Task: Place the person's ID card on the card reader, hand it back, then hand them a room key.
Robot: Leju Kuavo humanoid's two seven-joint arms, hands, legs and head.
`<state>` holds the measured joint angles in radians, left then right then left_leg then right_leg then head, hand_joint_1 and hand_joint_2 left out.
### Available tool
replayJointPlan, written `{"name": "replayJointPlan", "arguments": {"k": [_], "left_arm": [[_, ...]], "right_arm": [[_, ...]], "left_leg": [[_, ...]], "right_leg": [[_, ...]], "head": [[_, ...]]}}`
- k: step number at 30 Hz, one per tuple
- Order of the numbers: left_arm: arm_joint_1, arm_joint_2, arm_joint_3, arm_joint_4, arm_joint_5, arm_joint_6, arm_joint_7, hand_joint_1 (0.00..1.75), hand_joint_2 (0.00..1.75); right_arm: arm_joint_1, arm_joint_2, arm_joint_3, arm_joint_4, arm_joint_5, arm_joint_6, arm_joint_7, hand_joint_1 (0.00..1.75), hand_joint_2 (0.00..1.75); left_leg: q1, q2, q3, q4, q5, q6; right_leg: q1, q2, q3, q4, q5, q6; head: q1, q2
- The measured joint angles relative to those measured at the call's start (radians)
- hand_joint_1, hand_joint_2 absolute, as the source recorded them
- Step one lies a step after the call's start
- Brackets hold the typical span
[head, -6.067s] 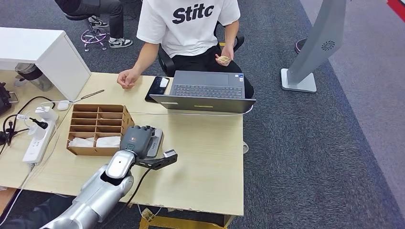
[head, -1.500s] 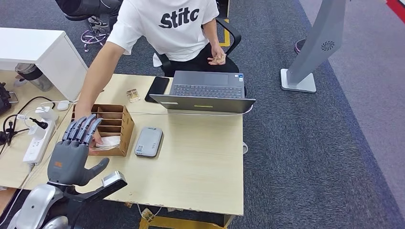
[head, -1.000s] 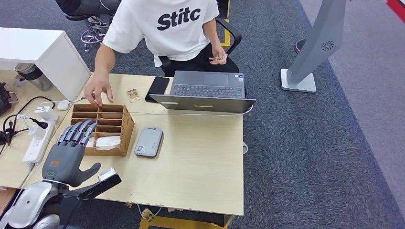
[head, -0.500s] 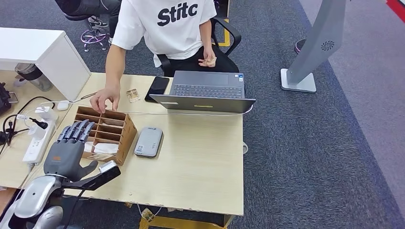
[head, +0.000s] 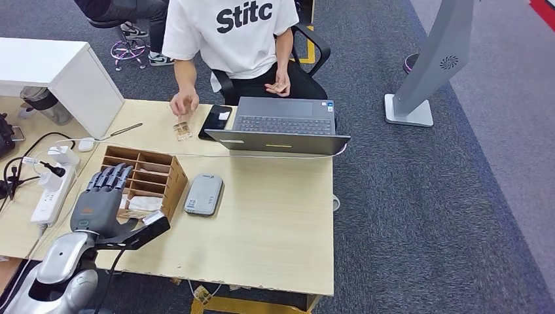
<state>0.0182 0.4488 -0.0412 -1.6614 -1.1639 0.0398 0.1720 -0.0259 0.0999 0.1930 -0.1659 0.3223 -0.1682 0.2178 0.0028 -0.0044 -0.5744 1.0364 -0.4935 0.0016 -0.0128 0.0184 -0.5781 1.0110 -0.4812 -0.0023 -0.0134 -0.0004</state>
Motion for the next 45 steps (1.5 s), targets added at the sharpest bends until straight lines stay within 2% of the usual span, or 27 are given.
{"name": "replayJointPlan", "arguments": {"k": [3,4,6,9,10,26,31,35,39,42,45], "left_arm": [[-0.008,-0.003,-0.005,0.017,0.002,-0.012,0.000,1.08,1.75],[-0.009,-0.004,-0.008,0.022,0.005,-0.017,0.000,1.29,1.75],[-0.011,-0.004,-0.013,0.032,0.010,-0.022,0.000,1.36,1.75],[-0.013,-0.004,-0.018,0.043,0.013,-0.025,0.000,1.70,1.75],[-0.014,-0.004,-0.020,0.046,0.013,-0.026,0.000,1.75,1.75],[-0.021,-0.003,-0.033,0.066,0.032,-0.042,0.001,1.75,1.75],[-0.027,-0.004,-0.033,0.066,0.020,-0.012,0.011,1.75,1.75],[-0.035,-0.005,-0.031,0.061,0.030,0.044,0.008,1.75,1.75],[-0.032,-0.008,-0.013,0.024,0.057,0.146,-0.029,1.75,1.75],[-0.008,-0.019,0.027,-0.036,0.108,0.263,-0.076,1.75,1.75],[0.027,-0.034,0.085,-0.106,0.163,0.327,-0.119,1.75,1.75]], "right_arm": [[0.000,0.000,0.000,0.000,0.000,0.002,0.000,0.00,1.75],[0.000,0.000,0.000,0.000,0.000,0.003,0.000,0.00,1.75],[0.000,0.000,0.000,0.000,0.000,0.005,0.000,0.00,1.75],[0.000,0.000,0.000,0.000,0.000,0.006,0.000,0.00,1.75],[0.000,0.000,0.000,0.000,0.000,0.006,0.000,0.00,1.75],[0.000,0.000,0.000,0.000,0.006,0.007,0.000,0.00,1.75],[0.000,0.000,0.000,0.000,0.011,0.007,-0.002,0.00,1.75],[0.000,0.000,0.000,0.000,0.014,0.005,-0.007,0.00,1.75],[0.001,0.000,-0.002,0.000,0.012,0.001,-0.014,0.00,1.75],[0.002,0.000,-0.011,0.000,0.003,-0.005,-0.026,0.00,1.75],[0.003,0.000,-0.017,0.000,0.004,-0.005,-0.025,0.00,1.75]], "left_leg": [[0.000,0.000,0.000,0.000,0.000,0.000],[0.000,0.000,0.000,0.000,0.000,0.000],[0.000,0.000,0.000,0.000,0.000,0.000],[0.000,0.000,0.000,0.000,0.000,0.000],[0.000,0.000,0.000,0.000,0.000,0.000],[0.000,0.000,0.000,0.000,0.000,0.000],[0.000,0.000,0.000,0.000,0.000,0.000],[0.000,0.000,0.000,0.000,0.000,0.000],[0.000,0.000,0.000,0.000,0.000,0.000],[0.000,0.000,-0.001,0.000,0.000,0.000],[0.000,0.000,-0.001,0.000,-0.001,-0.001]], "right_leg": [[0.000,0.000,0.000,0.000,0.000,0.000],[0.000,0.000,0.000,0.000,0.000,0.000],[0.000,0.000,0.000,0.000,0.000,0.000],[0.000,0.000,0.000,0.000,0.000,0.000],[0.000,0.000,0.000,0.000,0.000,0.000],[0.000,0.000,0.000,0.000,0.000,0.000],[0.000,0.000,0.000,0.000,0.000,0.000],[0.000,0.000,0.000,0.000,0.000,0.000],[0.000,0.000,0.000,0.000,0.000,0.000],[0.000,0.001,0.000,0.000,0.000,0.000],[0.000,0.001,0.000,0.000,0.000,0.000]], "head": [[0.000,0.000],[0.000,0.000],[0.000,0.000],[0.000,0.000],[0.000,0.000],[0.000,0.000],[0.000,0.000],[0.000,0.000],[0.000,0.000],[0.000,0.000],[0.000,0.000]]}}
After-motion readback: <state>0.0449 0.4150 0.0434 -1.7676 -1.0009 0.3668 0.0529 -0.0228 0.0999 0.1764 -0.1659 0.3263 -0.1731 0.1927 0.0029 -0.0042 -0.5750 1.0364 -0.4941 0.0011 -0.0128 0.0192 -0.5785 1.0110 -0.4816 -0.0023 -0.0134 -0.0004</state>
